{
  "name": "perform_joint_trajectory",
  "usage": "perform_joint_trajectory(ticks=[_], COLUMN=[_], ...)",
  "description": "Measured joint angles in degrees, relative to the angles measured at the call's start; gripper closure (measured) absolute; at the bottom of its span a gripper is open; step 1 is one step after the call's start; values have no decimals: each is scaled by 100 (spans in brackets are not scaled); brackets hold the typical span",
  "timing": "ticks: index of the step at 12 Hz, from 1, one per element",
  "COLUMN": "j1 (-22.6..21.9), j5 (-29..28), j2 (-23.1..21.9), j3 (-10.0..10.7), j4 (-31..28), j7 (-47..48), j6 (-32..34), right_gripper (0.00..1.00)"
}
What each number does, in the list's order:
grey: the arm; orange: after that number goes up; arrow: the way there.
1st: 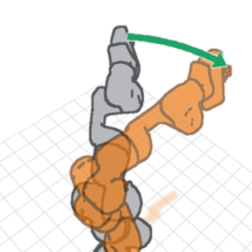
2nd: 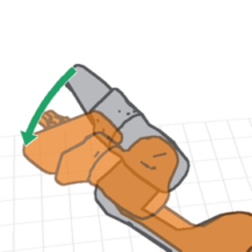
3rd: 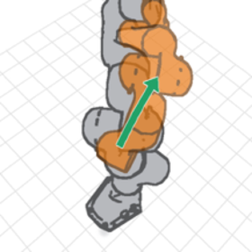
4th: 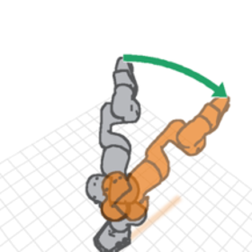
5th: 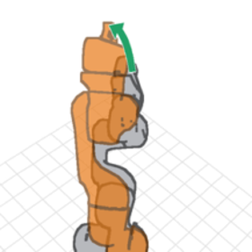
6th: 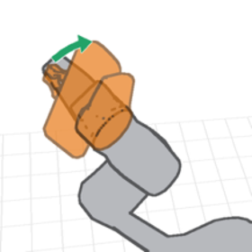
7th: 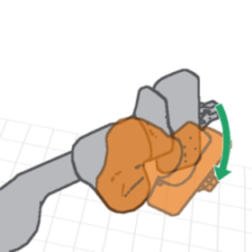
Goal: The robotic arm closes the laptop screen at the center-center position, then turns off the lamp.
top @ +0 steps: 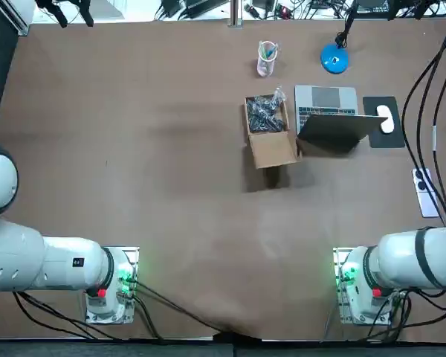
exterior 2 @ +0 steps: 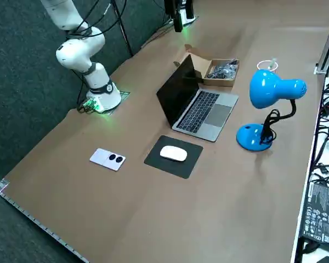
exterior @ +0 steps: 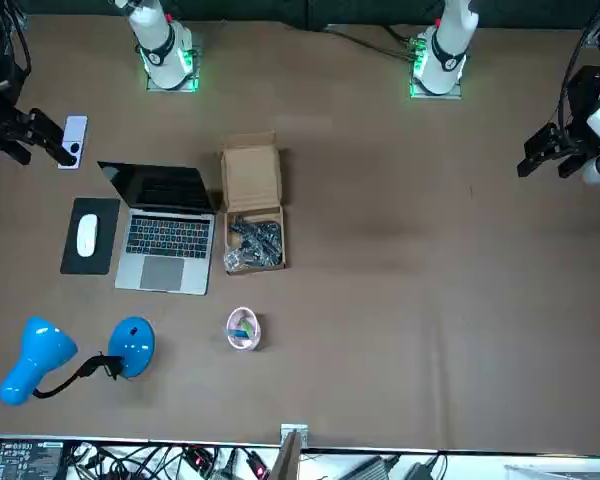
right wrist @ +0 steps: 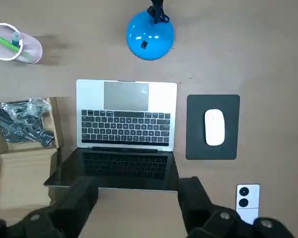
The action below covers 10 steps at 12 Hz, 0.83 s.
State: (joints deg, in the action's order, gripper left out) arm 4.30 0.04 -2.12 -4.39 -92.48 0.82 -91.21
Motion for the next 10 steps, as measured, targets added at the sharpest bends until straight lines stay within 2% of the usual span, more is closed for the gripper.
perform_joint_trajectory(ticks=[10], j1=[0], j5=[0], j2=[0], j3=[0], j4=[0], j7=[0], j6=[27], right_gripper=[0])
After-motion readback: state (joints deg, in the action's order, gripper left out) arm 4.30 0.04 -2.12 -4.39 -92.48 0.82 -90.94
